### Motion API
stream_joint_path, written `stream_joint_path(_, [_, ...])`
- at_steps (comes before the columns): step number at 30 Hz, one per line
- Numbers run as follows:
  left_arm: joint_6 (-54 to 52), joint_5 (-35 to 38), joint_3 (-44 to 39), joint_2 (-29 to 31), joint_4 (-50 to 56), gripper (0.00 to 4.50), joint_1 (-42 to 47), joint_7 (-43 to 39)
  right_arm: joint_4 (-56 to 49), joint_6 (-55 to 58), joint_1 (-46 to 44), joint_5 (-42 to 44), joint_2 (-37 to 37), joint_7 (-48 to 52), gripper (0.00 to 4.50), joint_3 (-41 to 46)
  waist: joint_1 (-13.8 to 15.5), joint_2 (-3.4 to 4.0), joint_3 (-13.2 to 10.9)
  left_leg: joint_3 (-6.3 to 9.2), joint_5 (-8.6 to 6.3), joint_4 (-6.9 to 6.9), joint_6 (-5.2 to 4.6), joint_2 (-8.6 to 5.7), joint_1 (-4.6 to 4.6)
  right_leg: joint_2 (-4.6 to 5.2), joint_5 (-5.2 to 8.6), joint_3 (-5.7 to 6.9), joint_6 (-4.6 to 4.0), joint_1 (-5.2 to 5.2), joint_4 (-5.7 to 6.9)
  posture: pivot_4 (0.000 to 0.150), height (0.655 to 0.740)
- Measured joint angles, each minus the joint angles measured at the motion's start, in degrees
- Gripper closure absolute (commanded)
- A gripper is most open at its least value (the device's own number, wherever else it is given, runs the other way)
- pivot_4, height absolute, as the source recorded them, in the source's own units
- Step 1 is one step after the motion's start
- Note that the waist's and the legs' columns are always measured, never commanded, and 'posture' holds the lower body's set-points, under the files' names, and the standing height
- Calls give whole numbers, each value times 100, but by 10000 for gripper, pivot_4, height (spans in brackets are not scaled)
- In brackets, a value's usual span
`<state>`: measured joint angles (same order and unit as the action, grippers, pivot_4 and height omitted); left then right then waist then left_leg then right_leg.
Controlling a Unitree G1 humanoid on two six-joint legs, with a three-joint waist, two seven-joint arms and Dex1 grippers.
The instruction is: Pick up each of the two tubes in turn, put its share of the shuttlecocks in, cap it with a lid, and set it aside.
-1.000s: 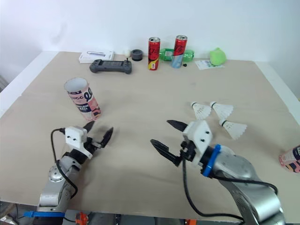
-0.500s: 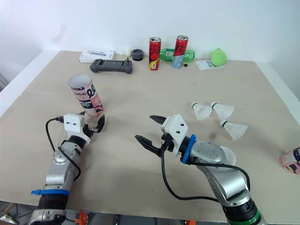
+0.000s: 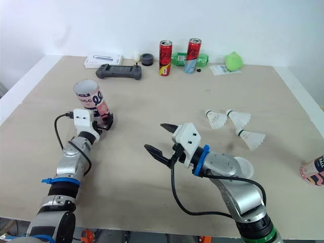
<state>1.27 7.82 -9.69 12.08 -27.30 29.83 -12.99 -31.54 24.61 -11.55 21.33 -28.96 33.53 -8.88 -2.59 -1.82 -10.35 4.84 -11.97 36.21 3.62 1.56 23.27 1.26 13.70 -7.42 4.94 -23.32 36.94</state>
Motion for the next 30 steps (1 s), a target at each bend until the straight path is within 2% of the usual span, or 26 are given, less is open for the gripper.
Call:
stream_joint_path(21, [-15,-3,20,21,-452,0,349,-34,-70,112,0,-26,44,1,911,0,-1,0,0,0,4,3,-1,0,-2,0,-4,0,1,0,4,1500,7400])
stream_joint_path(22, [-11,-3,20,21,-452,5214,347,-34,-75,113,0,-26,44,2,0,0,-1,0,0,1,4,3,-1,-1,-1,0,-4,0,1,1,4,1500,7400])
stream_joint_path(24, [3,-4,16,21,-450,12000,346,-20,-75,122,0,-26,44,3,0,0,-1,0,0,1,4,3,-1,0,-2,0,-4,0,1,1,4,1500,7400])
stream_joint_path(30, [7,-6,16,21,-450,12000,346,16,-75,140,0,-26,44,12,0,0,-1,0,0,1,4,3,-1,-1,-2,0,-4,0,1,1,4,1500,7400])
